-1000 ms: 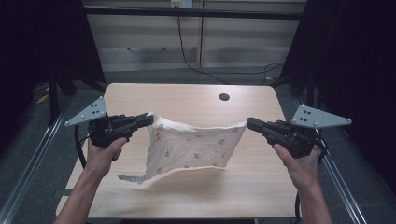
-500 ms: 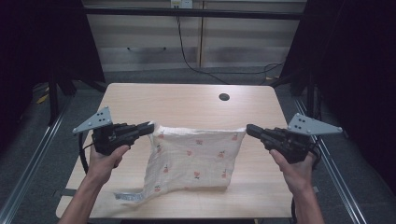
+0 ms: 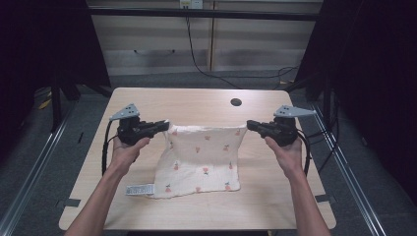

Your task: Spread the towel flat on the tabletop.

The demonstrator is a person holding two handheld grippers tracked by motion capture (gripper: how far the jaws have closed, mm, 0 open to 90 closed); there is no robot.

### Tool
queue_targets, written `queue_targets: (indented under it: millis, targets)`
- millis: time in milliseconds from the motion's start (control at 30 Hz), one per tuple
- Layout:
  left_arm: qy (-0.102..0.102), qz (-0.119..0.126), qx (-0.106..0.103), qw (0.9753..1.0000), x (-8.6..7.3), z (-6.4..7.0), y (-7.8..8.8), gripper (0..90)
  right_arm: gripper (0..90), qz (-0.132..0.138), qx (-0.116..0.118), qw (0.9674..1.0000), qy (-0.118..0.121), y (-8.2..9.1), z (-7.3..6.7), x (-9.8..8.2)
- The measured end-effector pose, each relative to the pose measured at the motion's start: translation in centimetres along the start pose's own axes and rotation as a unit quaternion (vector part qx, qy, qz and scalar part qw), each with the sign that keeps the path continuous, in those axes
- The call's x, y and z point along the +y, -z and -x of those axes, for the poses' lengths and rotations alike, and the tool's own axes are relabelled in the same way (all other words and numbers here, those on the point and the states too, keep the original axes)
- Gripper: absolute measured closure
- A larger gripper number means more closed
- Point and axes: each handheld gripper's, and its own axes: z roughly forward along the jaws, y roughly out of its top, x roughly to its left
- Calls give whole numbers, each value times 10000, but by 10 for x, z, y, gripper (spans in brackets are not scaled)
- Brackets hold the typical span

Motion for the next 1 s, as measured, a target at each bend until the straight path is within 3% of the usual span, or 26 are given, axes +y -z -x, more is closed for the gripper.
queue_targets:
  millis: [133,167,200,300,367,400,467,533,700,833,933,1000]
  targets:
    - [230,-191,109,9995,-11,-20,-18,859,900,-217,-6,9996,-194,-30,16,-9]
    - [230,-191,109,9995,-11,-20,-18,857,900,-217,-6,9996,-194,-30,16,-9]
    - [279,-234,137,9992,-13,-24,-21,855,900,-292,-12,9991,-299,-44,24,-15]
    - [468,-490,236,9974,-22,-43,-32,835,900,-472,-33,9978,-457,-63,34,-23]
    - [490,-544,330,9968,-24,-47,-33,820,900,-497,8,9974,-529,-68,37,-25]
    - [623,-574,432,9955,-25,-54,-33,753,900,-589,-61,9962,-643,-78,42,-27]
    - [724,-509,500,9948,-25,-59,-31,723,900,-622,-72,9954,-726,-86,47,-28]
    - [746,-533,567,9942,-25,-61,-30,699,900,-657,-73,9948,-773,-90,49,-28]
    - [709,-496,498,9950,-25,-58,-25,702,900,-952,-152,9920,-809,-107,57,-29]
    - [665,-499,471,9954,-28,-54,-21,701,900,-1010,-223,9910,-852,-112,61,-30]
    - [612,-520,484,9956,-28,-53,-19,700,827,-1019,-527,9896,-864,-117,66,-31]
    - [629,-505,504,9955,-28,-54,-17,700,754,-919,-583,9896,-945,-116,67,-30]
